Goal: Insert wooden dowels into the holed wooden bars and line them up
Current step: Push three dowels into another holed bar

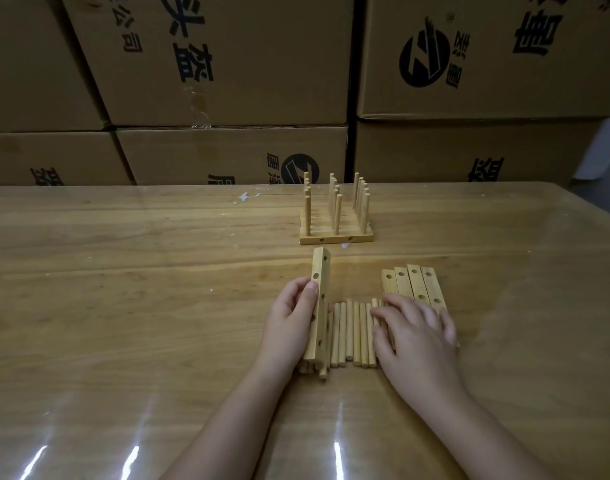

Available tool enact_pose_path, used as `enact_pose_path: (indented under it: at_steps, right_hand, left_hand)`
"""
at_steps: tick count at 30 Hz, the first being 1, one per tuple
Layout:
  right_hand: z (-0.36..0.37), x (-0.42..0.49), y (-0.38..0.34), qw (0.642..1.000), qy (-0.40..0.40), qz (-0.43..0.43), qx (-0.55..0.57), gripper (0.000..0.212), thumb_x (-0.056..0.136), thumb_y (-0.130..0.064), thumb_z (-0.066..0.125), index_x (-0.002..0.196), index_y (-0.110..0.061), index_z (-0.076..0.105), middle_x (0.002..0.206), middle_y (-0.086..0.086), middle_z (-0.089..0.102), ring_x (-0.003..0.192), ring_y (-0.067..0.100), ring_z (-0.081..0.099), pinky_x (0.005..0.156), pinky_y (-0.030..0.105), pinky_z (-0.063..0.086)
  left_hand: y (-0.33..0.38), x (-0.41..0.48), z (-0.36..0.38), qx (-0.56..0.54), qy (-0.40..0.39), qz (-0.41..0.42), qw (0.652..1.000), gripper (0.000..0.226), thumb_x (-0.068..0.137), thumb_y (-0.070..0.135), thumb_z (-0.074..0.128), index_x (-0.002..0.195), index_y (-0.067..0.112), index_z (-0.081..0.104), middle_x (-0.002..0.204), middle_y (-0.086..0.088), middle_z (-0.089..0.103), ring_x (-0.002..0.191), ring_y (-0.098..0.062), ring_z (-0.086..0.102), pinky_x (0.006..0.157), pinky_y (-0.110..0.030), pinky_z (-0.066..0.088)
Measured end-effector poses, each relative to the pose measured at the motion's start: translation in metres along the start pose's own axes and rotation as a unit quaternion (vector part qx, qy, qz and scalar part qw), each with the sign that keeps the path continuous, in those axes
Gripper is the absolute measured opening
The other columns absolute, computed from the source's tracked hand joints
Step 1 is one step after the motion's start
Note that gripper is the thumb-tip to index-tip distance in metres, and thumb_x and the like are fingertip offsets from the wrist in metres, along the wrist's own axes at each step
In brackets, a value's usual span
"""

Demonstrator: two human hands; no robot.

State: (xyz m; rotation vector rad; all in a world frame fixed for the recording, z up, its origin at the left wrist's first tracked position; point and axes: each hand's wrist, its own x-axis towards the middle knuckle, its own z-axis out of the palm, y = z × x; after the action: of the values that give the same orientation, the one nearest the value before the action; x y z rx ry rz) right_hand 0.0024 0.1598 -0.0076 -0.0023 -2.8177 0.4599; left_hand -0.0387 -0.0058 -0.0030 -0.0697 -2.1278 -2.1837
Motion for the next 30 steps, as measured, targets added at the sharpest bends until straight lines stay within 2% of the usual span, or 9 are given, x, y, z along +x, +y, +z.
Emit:
enact_pose_path:
  at_steps: [5, 11, 17, 20, 24, 26, 28, 30]
  right_hand:
    - [-0.0028, 0.0007, 0.0001, 1.000, 0.015, 0.018, 0.003, 0.032, 0.090, -0.027, 0.047, 0.119, -0.033, 0.058, 0.133, -0.016, 0.044, 0.128, 0.008, 0.033, 0.113, 0.040, 0.008]
    - [-0.0040, 0.0012, 0.0011, 1.000, 0.008, 0.025, -0.007, 0.038, 0.090, -0.023, 0.044, 0.126, -0.028, 0.054, 0.136, -0.012, 0.041, 0.130, 0.008, 0.029, 0.114, 0.038, 0.008]
    - [-0.0042, -0.0030, -0.0013, 0.996, 0.013, 0.028, -0.080, 0.041, 0.092, -0.039, 0.039, 0.126, -0.022, 0.055, 0.142, 0.001, 0.039, 0.130, 0.017, 0.036, 0.110, 0.038, 0.022]
    - [-0.0078, -0.0037, -0.0009, 0.994, 0.011, 0.034, -0.106, 0.042, 0.091, -0.044, 0.037, 0.115, -0.020, 0.062, 0.140, 0.003, 0.041, 0.128, 0.018, 0.039, 0.105, 0.035, 0.029]
    - [-0.0071, -0.0032, 0.0002, 0.995, 0.004, 0.039, -0.092, 0.040, 0.091, -0.046, 0.036, 0.103, -0.022, 0.066, 0.138, 0.001, 0.041, 0.129, 0.017, 0.035, 0.105, 0.034, 0.025]
    - [-0.0059, -0.0032, 0.0013, 0.997, 0.002, 0.041, -0.064, 0.036, 0.091, -0.046, 0.040, 0.088, -0.024, 0.068, 0.139, 0.001, 0.041, 0.130, 0.017, 0.031, 0.106, 0.035, 0.020]
    - [-0.0050, -0.0030, 0.0018, 0.999, 0.002, 0.044, -0.025, 0.035, 0.088, -0.051, 0.044, 0.067, -0.028, 0.060, 0.140, 0.000, 0.040, 0.132, 0.017, 0.028, 0.108, 0.038, 0.016]
    - [-0.0042, -0.0030, 0.0018, 0.999, -0.003, 0.047, -0.008, 0.039, 0.085, -0.059, 0.045, 0.059, -0.030, 0.053, 0.143, -0.002, 0.037, 0.133, 0.017, 0.024, 0.110, 0.039, 0.013]
  left_hand:
    - [0.0012, -0.0010, -0.0002, 0.014, -0.008, -0.004, 1.000, 0.020, 0.096, 0.032, 0.051, 0.108, 0.025, 0.065, 0.094, -0.005, 0.071, 0.089, -0.018, 0.067, 0.082, -0.035, 0.054]
    - [0.0018, -0.0018, -0.0001, 0.022, -0.009, -0.009, 1.000, 0.023, 0.096, 0.033, 0.051, 0.112, 0.022, 0.064, 0.098, -0.004, 0.071, 0.095, -0.020, 0.067, 0.088, -0.041, 0.053]
    - [0.0035, -0.0024, 0.0007, 0.029, -0.009, -0.009, 0.999, 0.024, 0.097, 0.032, 0.051, 0.114, 0.022, 0.063, 0.095, -0.001, 0.072, 0.086, -0.011, 0.069, 0.079, -0.031, 0.053]
    - [0.0050, -0.0033, 0.0014, 0.033, -0.006, -0.008, 0.999, 0.023, 0.096, 0.031, 0.052, 0.114, 0.021, 0.064, 0.098, -0.001, 0.072, 0.093, -0.015, 0.068, 0.086, -0.036, 0.053]
    - [0.0066, -0.0038, 0.0019, 0.047, -0.007, -0.009, 0.999, 0.022, 0.095, 0.035, 0.053, 0.111, 0.025, 0.065, 0.099, 0.000, 0.071, 0.098, -0.017, 0.066, 0.093, -0.044, 0.051]
    - [0.0063, -0.0034, 0.0019, 0.052, -0.007, -0.011, 0.999, 0.022, 0.095, 0.036, 0.052, 0.111, 0.026, 0.065, 0.098, 0.003, 0.072, 0.096, -0.015, 0.067, 0.092, -0.044, 0.052]
    - [0.0059, -0.0036, 0.0017, 0.055, -0.009, -0.009, 0.998, 0.021, 0.095, 0.036, 0.052, 0.110, 0.028, 0.065, 0.097, 0.005, 0.072, 0.096, -0.014, 0.067, 0.090, -0.041, 0.053]
    - [0.0056, -0.0036, 0.0012, 0.058, -0.009, -0.004, 0.998, 0.019, 0.095, 0.036, 0.052, 0.108, 0.030, 0.065, 0.096, 0.006, 0.072, 0.095, -0.014, 0.067, 0.088, -0.038, 0.053]
